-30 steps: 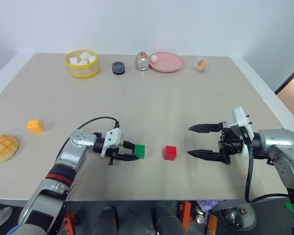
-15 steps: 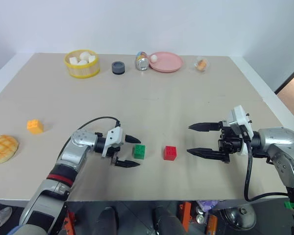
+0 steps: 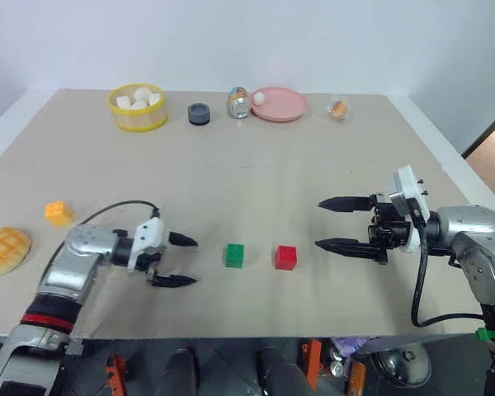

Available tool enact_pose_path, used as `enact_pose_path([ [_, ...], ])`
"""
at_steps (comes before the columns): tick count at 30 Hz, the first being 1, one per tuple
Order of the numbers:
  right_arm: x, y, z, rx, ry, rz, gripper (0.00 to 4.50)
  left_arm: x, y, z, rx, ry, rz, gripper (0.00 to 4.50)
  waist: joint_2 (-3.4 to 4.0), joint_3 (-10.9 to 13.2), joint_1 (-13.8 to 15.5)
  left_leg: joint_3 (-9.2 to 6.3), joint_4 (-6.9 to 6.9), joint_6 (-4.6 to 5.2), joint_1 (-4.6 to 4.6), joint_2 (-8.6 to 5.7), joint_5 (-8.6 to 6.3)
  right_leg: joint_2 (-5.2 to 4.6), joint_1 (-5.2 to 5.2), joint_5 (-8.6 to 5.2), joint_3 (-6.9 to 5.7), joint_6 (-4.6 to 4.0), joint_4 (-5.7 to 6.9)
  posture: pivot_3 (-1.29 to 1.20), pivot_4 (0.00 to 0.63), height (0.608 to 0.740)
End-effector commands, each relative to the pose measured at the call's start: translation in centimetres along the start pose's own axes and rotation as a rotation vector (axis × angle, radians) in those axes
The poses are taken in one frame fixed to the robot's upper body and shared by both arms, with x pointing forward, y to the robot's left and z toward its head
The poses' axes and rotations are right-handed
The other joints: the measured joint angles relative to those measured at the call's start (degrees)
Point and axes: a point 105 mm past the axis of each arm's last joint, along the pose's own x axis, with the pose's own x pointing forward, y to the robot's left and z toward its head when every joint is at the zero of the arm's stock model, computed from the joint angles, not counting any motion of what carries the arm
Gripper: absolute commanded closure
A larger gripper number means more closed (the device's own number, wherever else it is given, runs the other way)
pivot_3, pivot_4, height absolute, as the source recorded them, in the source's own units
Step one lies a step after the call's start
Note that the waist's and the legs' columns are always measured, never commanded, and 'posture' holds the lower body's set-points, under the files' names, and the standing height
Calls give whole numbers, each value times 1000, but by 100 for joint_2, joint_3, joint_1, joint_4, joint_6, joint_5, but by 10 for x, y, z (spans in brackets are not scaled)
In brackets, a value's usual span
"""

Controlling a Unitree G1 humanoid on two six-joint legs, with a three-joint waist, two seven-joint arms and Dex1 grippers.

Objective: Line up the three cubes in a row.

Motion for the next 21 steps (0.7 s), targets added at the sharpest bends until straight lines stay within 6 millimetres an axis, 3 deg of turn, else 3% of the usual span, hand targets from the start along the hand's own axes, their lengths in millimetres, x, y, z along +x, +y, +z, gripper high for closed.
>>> enact_pose_path([
  [1, -1, -1, 12, -36, -24, 2, 0, -25, 16, 6, 27, -14, 174, 31, 0, 0, 0, 0, 0, 0, 0, 0, 0, 0, 0, 0, 0, 0, 0, 0, 150, 740],
  [3, -1, -1, 12, -39, -25, 3, 0, -33, 19, 8, 17, -25, 234, 31, 0, 0, 0, 4, 0, 0, 0, 1, 0, -2, 0, 0, 1, 0, 0, 0, 150, 740],
  [8, 13, -7, 33, -97, -96, -26, 0, -58, 33, 0, -132, -26, 597, 31, 1, 1, -28, 9, -2, -1, -1, 9, -1, 1, -6, 2, 0, -4, 1, 0, 150, 740],
  [14, 48, -1, 71, -168, -243, 7, 0, -65, 2, -28, -482, -1, 957, 31, -2, -1, -57, 15, -2, -2, 2, 13, -2, 2, -8, 4, 0, -6, 6, 0, 150, 740],
  [21, 68, 6, 72, -171, -272, 78, 0, -84, -27, -57, -732, 72, 1352, 31, -6, -7, -109, 12, -1, -5, 12, 11, -3, 4, -1, 3, -1, -8, 6, 0, 150, 740],
])
